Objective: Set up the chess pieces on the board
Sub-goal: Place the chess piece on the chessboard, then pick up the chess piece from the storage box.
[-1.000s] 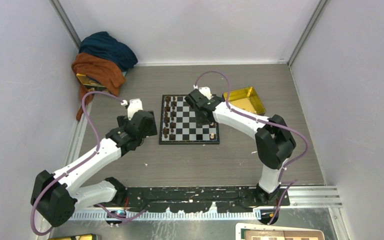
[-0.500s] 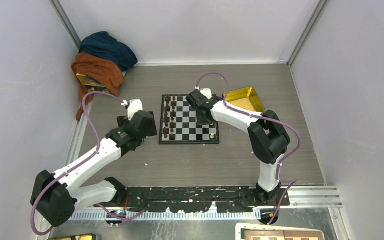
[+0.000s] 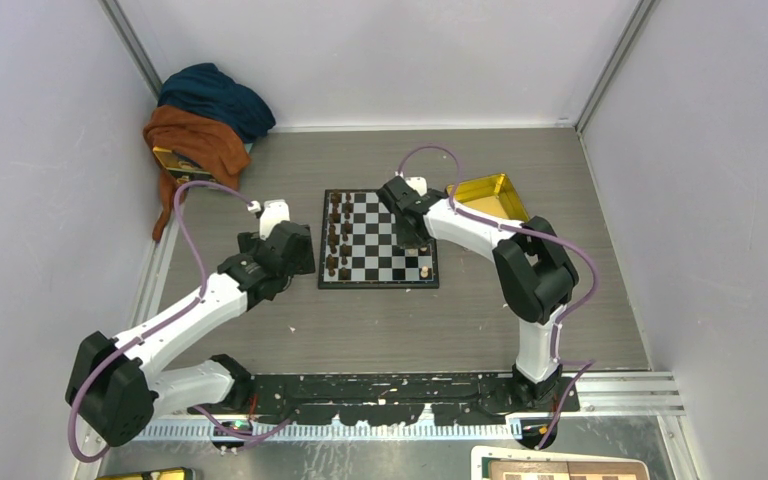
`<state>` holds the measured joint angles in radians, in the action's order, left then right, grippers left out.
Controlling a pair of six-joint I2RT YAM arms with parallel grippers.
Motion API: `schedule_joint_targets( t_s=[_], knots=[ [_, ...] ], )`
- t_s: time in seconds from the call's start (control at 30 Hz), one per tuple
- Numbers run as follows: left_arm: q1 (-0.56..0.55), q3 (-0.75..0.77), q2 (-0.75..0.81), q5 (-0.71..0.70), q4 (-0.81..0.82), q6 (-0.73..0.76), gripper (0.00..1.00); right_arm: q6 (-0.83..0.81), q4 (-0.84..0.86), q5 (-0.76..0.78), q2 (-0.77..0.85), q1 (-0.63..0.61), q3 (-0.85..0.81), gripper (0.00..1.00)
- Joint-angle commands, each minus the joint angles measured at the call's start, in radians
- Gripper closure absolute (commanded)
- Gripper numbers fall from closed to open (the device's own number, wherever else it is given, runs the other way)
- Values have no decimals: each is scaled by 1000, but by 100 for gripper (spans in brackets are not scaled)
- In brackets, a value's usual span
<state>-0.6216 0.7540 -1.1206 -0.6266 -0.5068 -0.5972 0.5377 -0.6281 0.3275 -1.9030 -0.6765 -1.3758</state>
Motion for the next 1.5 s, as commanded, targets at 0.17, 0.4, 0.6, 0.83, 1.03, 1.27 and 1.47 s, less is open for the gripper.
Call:
schedule_joint_targets(
  t_s=[0.17,0.4,0.6,0.83,1.03,1.27,1.47],
  knots=[
    [-5,8,-5,-13,38,7,0,21,28,-15,-4,8,-17,99],
    [-4,8,-5,-15,39,7,0,18,17,-15,-8,8,-20,81],
    [-6,16,-7,-14,37,5,0,10,10,-12,-2,9,-30,71],
    [-4,22,-7,-13,34,4,0,-1,4,-7,17,9,-39,69],
    [-4,24,-9,-9,35,-1,0,-13,-19,-2,47,9,-62,69],
    [-5,24,-14,0,37,-13,0,-22,-57,-2,110,-1,-104,69],
    [-5,23,-21,8,38,-25,0,-29,-45,37,200,1,-110,69]
  ],
)
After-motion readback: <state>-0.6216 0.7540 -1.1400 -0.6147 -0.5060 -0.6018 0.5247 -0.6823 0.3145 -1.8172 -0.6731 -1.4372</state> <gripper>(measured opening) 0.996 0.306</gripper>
